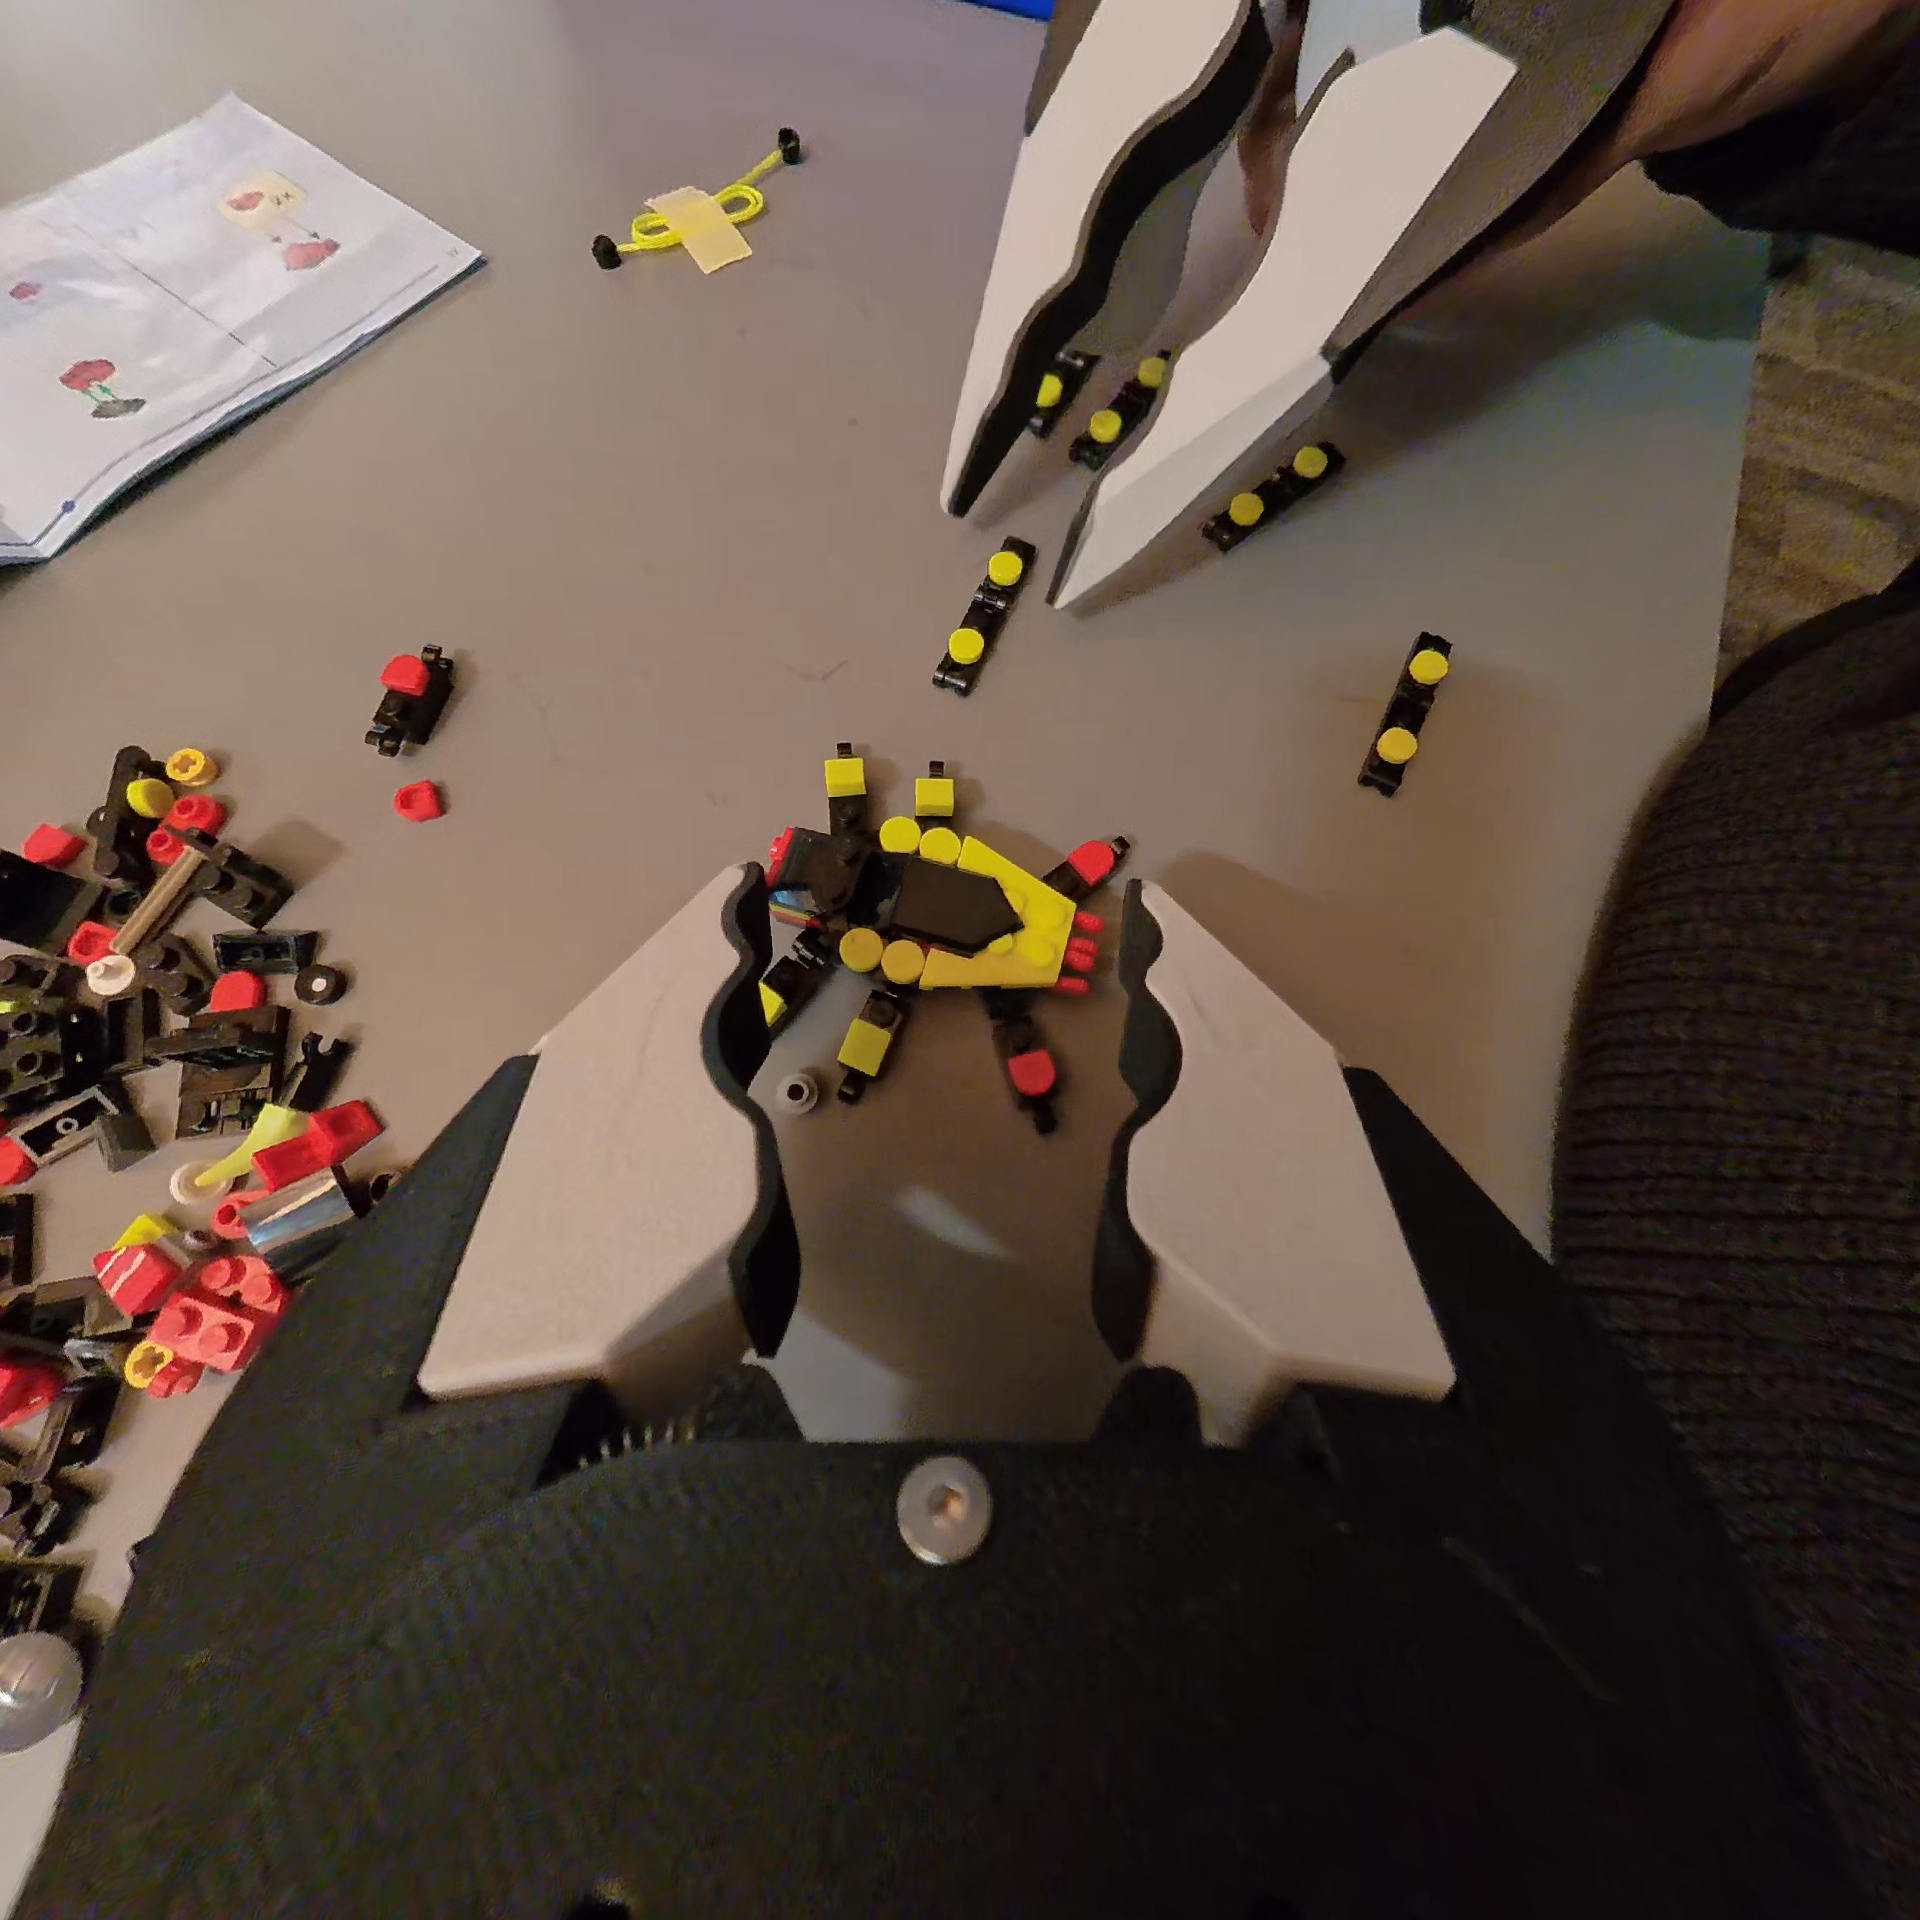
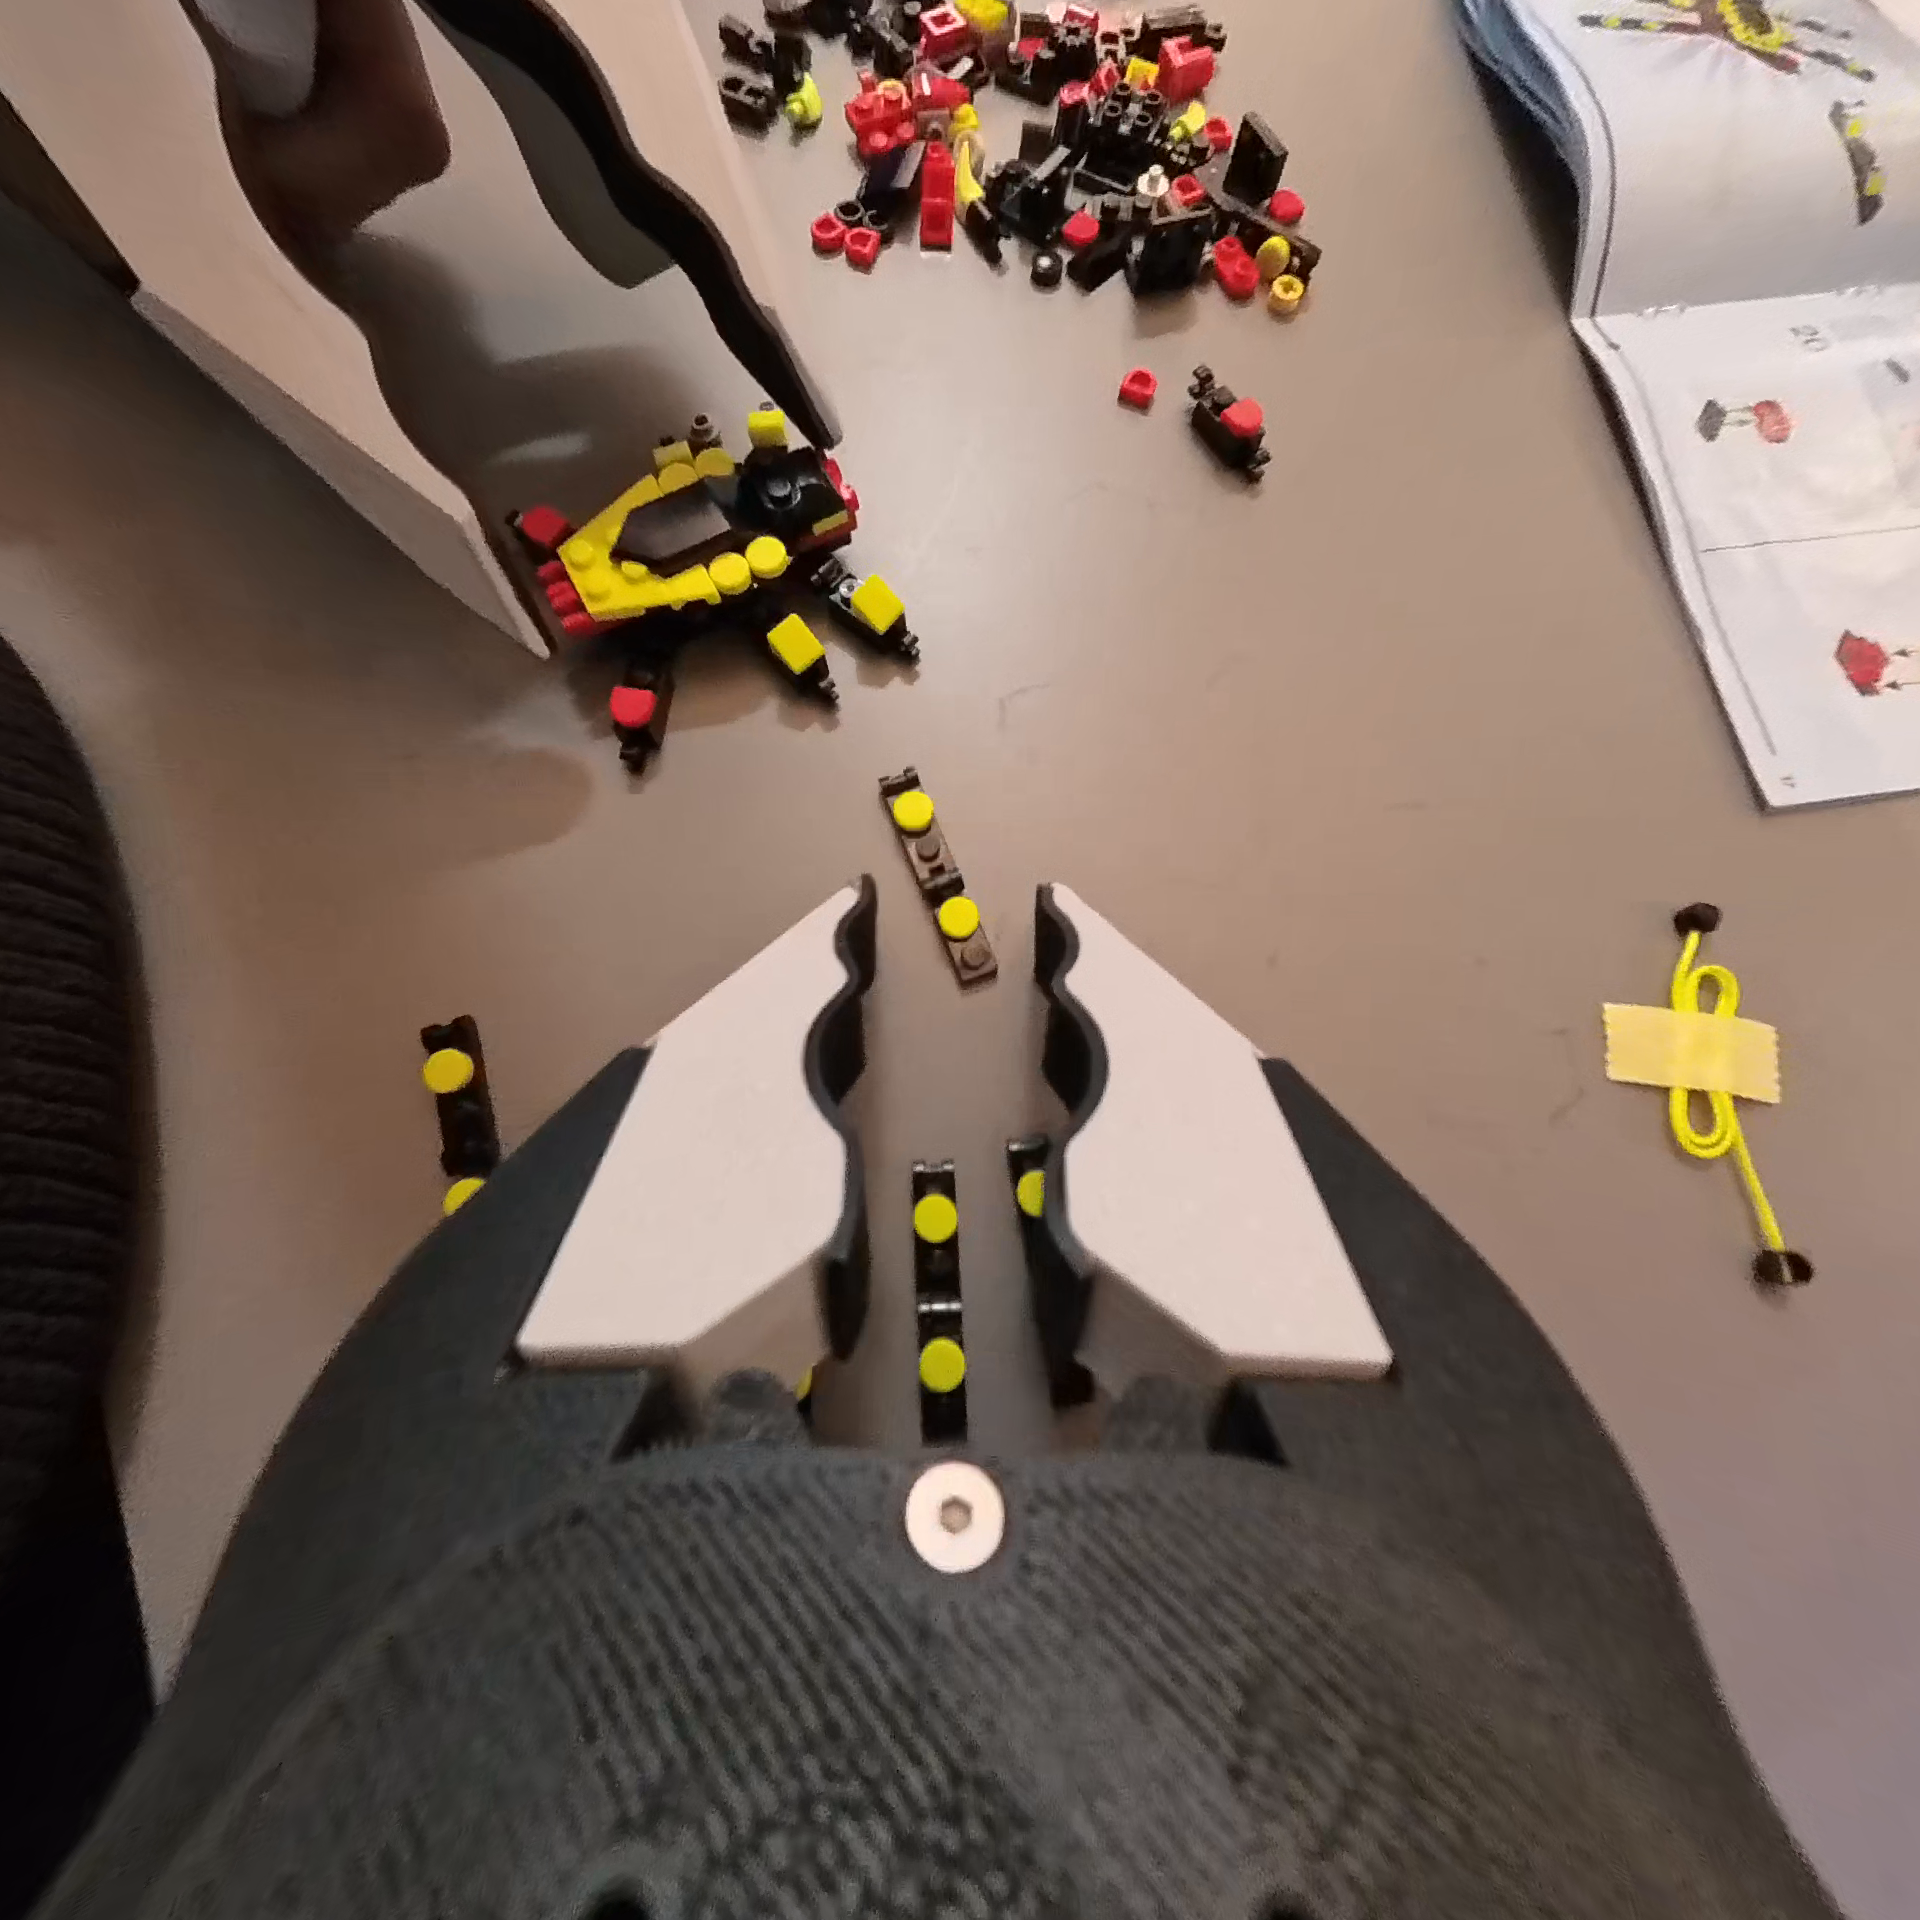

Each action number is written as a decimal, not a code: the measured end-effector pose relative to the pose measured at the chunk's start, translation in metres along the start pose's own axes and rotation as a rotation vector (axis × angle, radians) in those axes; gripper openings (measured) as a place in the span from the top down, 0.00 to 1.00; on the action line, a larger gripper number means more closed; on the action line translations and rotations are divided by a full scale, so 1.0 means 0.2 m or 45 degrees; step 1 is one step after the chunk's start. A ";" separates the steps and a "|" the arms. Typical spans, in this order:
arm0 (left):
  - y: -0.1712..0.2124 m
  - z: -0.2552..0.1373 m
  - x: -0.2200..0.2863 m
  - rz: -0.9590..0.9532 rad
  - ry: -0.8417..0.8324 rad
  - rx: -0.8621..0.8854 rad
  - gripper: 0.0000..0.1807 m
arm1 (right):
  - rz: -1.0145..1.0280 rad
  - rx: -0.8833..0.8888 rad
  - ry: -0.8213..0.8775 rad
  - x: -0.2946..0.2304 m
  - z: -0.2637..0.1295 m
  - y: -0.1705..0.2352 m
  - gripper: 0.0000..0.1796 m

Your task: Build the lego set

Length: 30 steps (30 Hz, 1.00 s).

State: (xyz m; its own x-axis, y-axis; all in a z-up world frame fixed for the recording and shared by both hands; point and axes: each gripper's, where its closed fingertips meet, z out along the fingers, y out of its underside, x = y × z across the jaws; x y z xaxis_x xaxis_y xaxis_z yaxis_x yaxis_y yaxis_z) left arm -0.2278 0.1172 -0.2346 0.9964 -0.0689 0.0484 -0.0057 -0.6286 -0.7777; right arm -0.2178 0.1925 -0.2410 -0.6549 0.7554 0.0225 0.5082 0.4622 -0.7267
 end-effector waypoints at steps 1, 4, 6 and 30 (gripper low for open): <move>0.00 0.00 0.00 0.000 -0.001 -0.001 0.64 | -0.008 -0.008 0.002 0.00 0.01 0.00 0.84; 0.00 0.00 0.00 0.003 -0.008 -0.002 0.63 | -0.010 -0.031 -0.009 0.00 0.04 0.00 0.84; 0.00 0.01 0.00 0.005 -0.013 -0.003 0.64 | -0.005 -0.038 -0.021 -0.01 0.05 0.01 0.86; 0.07 0.04 -0.01 0.090 -0.090 -0.139 0.66 | -0.036 -0.155 -0.182 -0.32 0.04 0.01 0.97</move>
State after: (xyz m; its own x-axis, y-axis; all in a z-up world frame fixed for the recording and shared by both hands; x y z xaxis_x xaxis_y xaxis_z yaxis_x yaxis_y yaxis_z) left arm -0.2286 0.1135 -0.2507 0.9966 -0.0642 -0.0514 -0.0817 -0.7051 -0.7044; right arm -0.1786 0.1415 -0.2501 -0.7383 0.6715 -0.0627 0.5468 0.5416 -0.6386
